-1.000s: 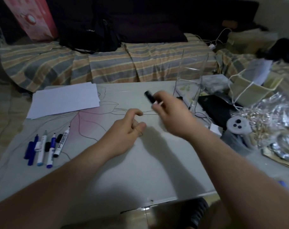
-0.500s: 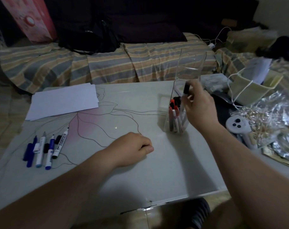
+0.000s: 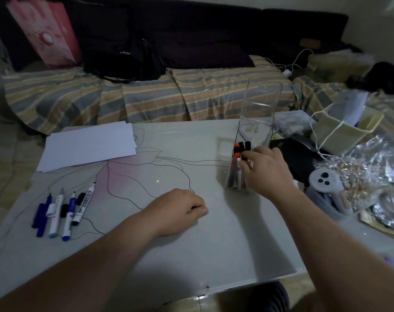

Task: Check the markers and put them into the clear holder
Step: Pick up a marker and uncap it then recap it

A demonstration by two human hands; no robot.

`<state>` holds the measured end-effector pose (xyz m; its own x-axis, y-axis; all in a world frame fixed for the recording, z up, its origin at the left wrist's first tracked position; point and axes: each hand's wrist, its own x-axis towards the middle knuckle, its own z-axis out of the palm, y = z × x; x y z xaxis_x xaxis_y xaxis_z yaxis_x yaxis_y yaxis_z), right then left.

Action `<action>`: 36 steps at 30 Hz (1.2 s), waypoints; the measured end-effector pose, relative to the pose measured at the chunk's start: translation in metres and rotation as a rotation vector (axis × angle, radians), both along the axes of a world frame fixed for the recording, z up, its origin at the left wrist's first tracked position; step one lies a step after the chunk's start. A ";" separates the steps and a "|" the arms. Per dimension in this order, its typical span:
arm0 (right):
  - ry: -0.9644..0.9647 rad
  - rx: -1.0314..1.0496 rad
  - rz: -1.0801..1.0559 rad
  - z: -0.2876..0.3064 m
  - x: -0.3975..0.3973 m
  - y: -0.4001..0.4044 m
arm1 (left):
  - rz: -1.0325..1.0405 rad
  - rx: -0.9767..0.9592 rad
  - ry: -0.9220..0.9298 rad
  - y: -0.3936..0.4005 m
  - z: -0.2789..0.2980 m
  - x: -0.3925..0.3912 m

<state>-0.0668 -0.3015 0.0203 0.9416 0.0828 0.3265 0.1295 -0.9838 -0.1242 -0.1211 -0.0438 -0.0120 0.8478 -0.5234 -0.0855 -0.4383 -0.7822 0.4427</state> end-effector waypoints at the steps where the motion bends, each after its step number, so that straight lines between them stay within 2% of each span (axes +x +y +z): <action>1: -0.027 0.017 -0.003 0.000 -0.001 0.003 | 0.003 0.004 0.000 0.001 0.000 0.000; 5: -0.164 0.053 0.035 -0.002 -0.006 0.023 | 0.011 0.032 -0.004 0.007 -0.001 0.001; 7: -0.171 0.080 0.112 -0.003 -0.011 0.039 | 0.033 0.042 0.005 0.013 -0.002 0.002; 9: -0.088 0.104 0.211 -0.010 -0.019 0.060 | 0.055 0.059 0.012 0.021 -0.002 0.003; 12: 0.157 0.160 0.362 -0.029 -0.033 0.097 | 0.127 0.107 0.001 0.041 -0.001 0.007; 15: 0.319 0.108 0.495 -0.046 -0.047 0.132 | 0.269 0.169 -0.024 0.083 -0.006 0.016; 21: 0.353 0.064 0.580 -0.058 -0.055 0.173 | 0.619 0.310 -0.062 0.189 -0.021 0.019; 28: 0.359 0.076 0.593 -0.060 -0.054 0.191 | 0.640 0.403 -0.060 0.206 -0.045 0.020; 32: 0.362 0.067 0.599 -0.062 -0.054 0.194 | 0.652 0.272 -0.066 0.188 -0.043 0.021; 36: 0.407 0.021 0.621 -0.066 -0.056 0.195 | 0.734 -0.050 0.036 0.163 -0.040 0.018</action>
